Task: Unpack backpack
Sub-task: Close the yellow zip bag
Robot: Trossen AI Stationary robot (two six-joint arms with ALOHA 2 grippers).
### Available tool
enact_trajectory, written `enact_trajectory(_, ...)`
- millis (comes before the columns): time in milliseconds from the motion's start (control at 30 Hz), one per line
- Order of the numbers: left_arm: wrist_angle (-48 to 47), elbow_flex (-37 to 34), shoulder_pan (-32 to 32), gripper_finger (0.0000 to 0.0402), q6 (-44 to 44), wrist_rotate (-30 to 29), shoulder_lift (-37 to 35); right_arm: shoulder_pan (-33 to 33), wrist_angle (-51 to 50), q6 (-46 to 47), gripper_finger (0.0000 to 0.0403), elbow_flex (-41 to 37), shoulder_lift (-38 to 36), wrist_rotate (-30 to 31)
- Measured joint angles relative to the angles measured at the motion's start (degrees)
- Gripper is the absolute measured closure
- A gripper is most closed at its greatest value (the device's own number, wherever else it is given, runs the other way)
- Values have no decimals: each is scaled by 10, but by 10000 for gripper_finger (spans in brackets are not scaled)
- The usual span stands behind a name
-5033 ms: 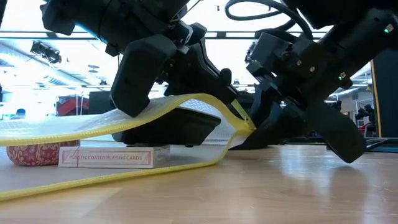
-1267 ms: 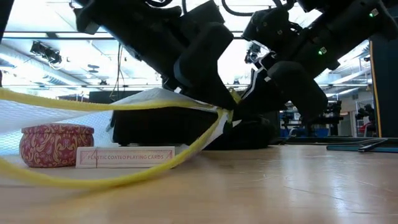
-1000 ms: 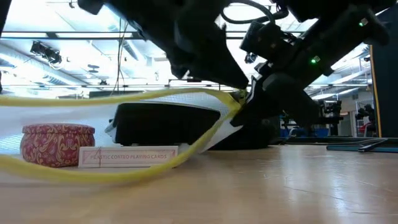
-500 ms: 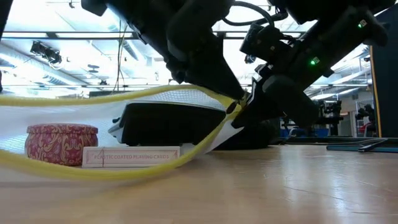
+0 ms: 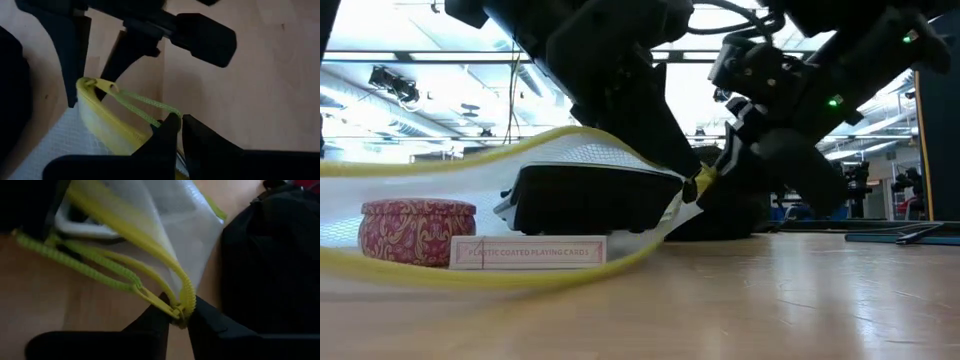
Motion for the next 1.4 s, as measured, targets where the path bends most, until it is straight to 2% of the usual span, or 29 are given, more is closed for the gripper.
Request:
enact_trajectory(167, 5, 0, 0, 402, 4, 0, 0, 21, -34, 14, 297, 0, 0, 7)
enact_trajectory(300, 7, 0, 0, 402, 13, -3, 0, 47, -78, 15, 257, 0, 0, 45)
enact_trajectory(500, 16, 0, 1, 402, 14, -3, 0, 90, -96, 15, 226, 0, 0, 103)
enact_trajectory(667, 17, 0, 1, 402, 14, 18, 0, 123, -69, 16, 222, 0, 0, 104)
enact_trajectory(867, 28, 0, 1, 402, -7, 58, 4, 136, -25, 15, 241, 0, 0, 72)
enact_trajectory(1000, 55, 0, 1, 400, -15, 2, 28, 122, -24, 15, 254, 0, 0, 68)
enact_trajectory(1100, 51, 11, 2, 393, -12, -4, 48, 110, -24, 15, 260, 0, 0, 68)
enact_trajectory(1200, 29, 29, -2, 377, 13, -9, 60, 101, -31, 14, 260, 0, 0, 69)
enact_trajectory(1300, 5, 40, -10, 359, 35, -54, 60, 98, -36, 15, 255, 0, 0, 69)
enact_trajectory(1400, -25, 53, -11, 338, 36, -64, 60, 96, -36, 15, 249, 0, 0, 69)
